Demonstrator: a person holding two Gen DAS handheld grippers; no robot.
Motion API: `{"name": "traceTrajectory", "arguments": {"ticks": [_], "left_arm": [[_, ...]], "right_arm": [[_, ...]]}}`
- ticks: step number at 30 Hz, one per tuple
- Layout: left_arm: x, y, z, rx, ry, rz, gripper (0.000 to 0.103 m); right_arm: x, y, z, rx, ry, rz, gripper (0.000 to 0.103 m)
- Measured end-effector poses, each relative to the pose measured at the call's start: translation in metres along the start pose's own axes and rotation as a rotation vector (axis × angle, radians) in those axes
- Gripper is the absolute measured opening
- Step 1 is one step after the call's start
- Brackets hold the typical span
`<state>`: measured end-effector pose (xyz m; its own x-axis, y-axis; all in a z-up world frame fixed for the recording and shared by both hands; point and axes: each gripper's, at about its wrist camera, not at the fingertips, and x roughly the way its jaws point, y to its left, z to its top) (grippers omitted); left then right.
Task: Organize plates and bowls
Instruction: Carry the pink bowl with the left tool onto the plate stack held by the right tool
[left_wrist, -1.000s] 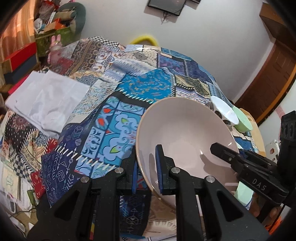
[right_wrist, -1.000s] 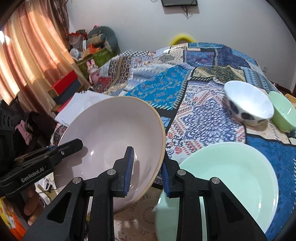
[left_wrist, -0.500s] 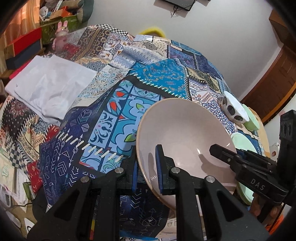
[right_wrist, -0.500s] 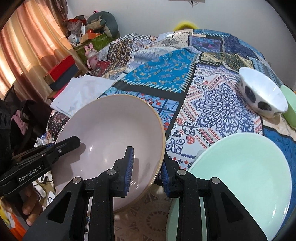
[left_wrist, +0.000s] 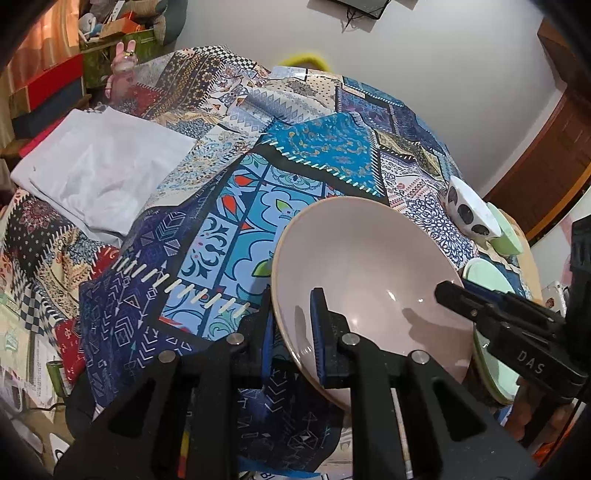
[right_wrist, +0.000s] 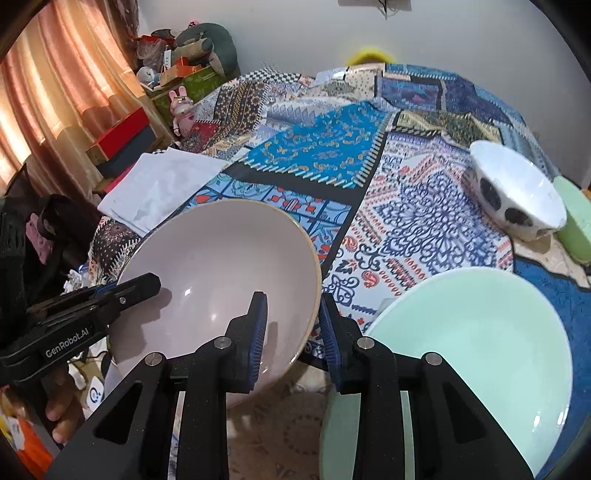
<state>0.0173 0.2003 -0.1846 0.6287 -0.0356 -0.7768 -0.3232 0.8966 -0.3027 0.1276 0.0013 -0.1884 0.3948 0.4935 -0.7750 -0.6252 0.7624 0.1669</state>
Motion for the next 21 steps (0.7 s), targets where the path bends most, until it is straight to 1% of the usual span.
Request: {"name": "traceTrajectory", "arguments": {"ticks": [5, 7, 8, 9, 12, 16, 17, 20, 21], "left_arm": [[-0.008, -0.006, -0.001, 0.047, 0.015, 0.031, 0.017], [-0.011, -0.008, -0.002, 0.06, 0.018, 0.045, 0.017], [-0.014, -0.01, -0.003, 0.069, 0.02, 0.055, 0.017], [-0.016, -0.011, -0.003, 0.077, 0.02, 0.062, 0.02], [-0.024, -0.018, -0.004, 0.111, 0.008, 0.095, 0.024], [-0.037, -0.03, -0.001, 0.139, -0.009, 0.124, 0.024], [-0.042, -0.035, 0.001, 0.15, -0.019, 0.132, 0.025], [-0.052, -0.049, 0.009, 0.167, -0.048, 0.129, 0.041], [-0.054, -0.053, 0.011, 0.169, -0.057, 0.125, 0.044]], "right_arm": [[-0.012, -0.009, -0.003, 0.019, -0.025, 0.031, 0.028], [-0.019, -0.015, -0.004, 0.03, -0.04, 0.03, 0.028], [-0.022, -0.018, -0.005, 0.034, -0.047, 0.03, 0.028], [-0.026, -0.021, -0.005, 0.04, -0.055, 0.031, 0.028], [-0.04, -0.034, -0.005, 0.063, -0.082, 0.037, 0.028], [-0.057, -0.05, -0.004, 0.083, -0.124, 0.028, 0.029], [-0.062, -0.055, -0.004, 0.085, -0.136, 0.023, 0.029], [-0.073, -0.068, -0.004, 0.086, -0.158, 0.001, 0.03], [-0.076, -0.073, -0.005, 0.086, -0.165, -0.007, 0.03]]}}
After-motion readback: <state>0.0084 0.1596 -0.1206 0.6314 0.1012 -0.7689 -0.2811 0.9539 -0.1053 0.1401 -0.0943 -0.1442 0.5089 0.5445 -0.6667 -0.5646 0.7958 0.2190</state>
